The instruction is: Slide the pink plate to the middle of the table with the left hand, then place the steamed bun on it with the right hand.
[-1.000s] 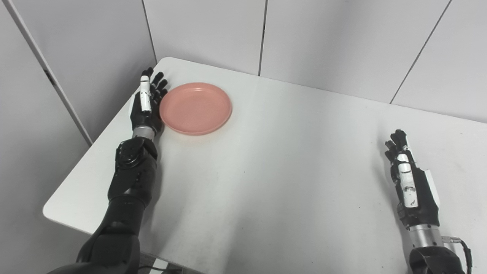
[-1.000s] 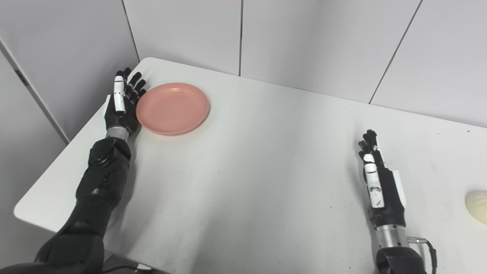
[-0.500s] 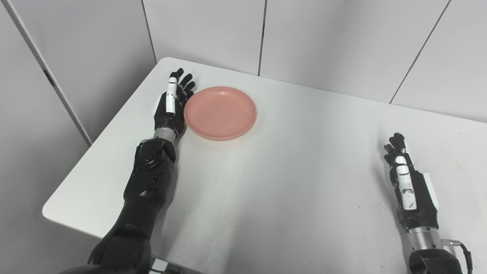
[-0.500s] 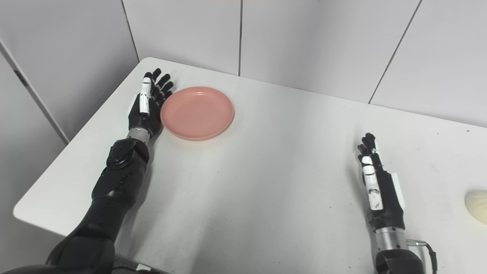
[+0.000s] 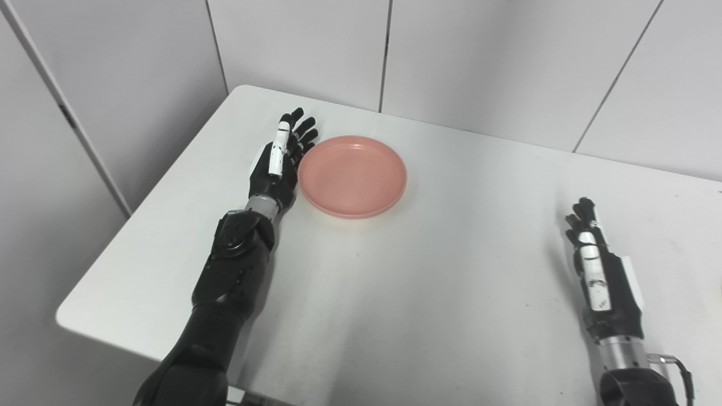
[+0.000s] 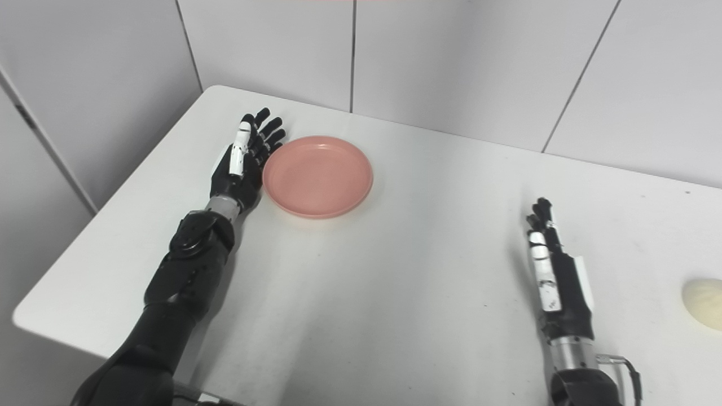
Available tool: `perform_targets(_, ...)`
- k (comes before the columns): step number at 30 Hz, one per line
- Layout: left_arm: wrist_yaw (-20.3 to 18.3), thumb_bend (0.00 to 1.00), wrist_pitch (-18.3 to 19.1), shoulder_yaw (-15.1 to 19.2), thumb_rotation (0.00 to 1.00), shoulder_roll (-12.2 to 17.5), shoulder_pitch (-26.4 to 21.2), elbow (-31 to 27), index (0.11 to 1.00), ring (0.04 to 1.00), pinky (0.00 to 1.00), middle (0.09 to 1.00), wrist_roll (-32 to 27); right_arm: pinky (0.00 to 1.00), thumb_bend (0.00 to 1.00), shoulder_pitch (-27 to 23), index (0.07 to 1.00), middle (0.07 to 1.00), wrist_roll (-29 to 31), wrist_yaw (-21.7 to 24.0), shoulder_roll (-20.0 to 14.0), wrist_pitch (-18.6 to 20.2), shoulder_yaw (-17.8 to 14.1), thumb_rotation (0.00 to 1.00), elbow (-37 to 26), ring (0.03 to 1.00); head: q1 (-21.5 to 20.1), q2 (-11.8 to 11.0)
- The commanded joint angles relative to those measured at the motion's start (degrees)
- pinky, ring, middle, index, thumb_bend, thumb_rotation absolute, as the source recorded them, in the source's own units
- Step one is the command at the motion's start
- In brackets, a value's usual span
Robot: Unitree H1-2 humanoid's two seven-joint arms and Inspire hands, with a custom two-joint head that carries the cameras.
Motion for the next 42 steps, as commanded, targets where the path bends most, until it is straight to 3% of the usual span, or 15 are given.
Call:
perform_targets(1, -0.3, 0.54, 3.2, -0.8, 1.00, -0.3, 1.2, 0.0, 0.941, 0.935, 0.97, 0.932, 0.9, 1.00, 0.18, 3.2, 1.000, 1.000, 0.4, -0.4, 1.7, 0.2, 0.7, 1.00, 2.5, 1.000, -1.0, 0.1)
perform_targets(10, -2.8, 0.53, 6.1, -3.0, 1.00, -1.7, 2.9, -4.7, 0.952, 0.943, 0.97, 0.941, 0.2, 1.00, 0.23, 3.2, 1.000, 1.000, -0.1, -0.8, 2.4, 1.1, 0.8, 1.00, 2.5, 1.000, -2.2, 0.3)
perform_targets(24, -5.4, 0.48, 15.8, -7.1, 1.00, -6.5, 6.6, -15.6, 0.966, 0.957, 0.97, 0.957, -1.5, 1.00, 0.21, 3.3, 1.000, 1.000, -0.9, -1.2, 3.4, 1.7, 1.2, 1.00, 1.6, 1.000, -5.3, 0.6)
perform_targets(30, -7.0, 0.44, 17.4, -8.7, 1.00, -7.6, 7.6, -18.2, 0.991, 0.987, 1.00, 0.985, -2.2, 1.00, 0.22, 3.4, 1.000, 1.000, -1.6, -1.7, 3.9, 2.4, 1.6, 1.00, 1.2, 1.000, -7.7, 1.0)
perform_targets(42, -9.7, 0.44, 18.7, -12.0, 1.00, -8.2, 9.2, -19.1, 1.000, 0.987, 1.00, 0.989, -1.7, 1.00, 0.19, 3.4, 1.000, 1.000, -3.2, -2.8, 5.4, 3.9, 2.1, 1.00, 0.3, 1.000, -11.4, 1.9)
